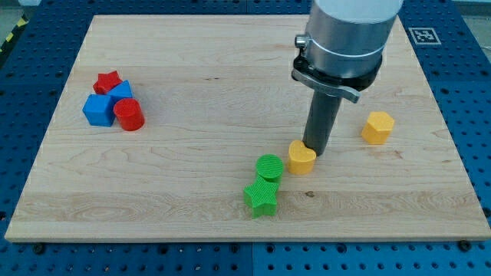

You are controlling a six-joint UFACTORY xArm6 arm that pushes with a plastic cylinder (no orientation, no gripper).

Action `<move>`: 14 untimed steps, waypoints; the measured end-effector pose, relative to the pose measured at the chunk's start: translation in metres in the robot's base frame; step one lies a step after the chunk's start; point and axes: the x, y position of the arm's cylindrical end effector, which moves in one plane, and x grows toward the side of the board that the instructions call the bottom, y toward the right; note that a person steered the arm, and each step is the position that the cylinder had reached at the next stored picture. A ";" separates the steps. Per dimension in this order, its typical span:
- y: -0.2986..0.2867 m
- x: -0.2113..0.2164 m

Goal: Move the yellow hexagon towards green star and green circle

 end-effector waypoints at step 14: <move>0.081 -0.045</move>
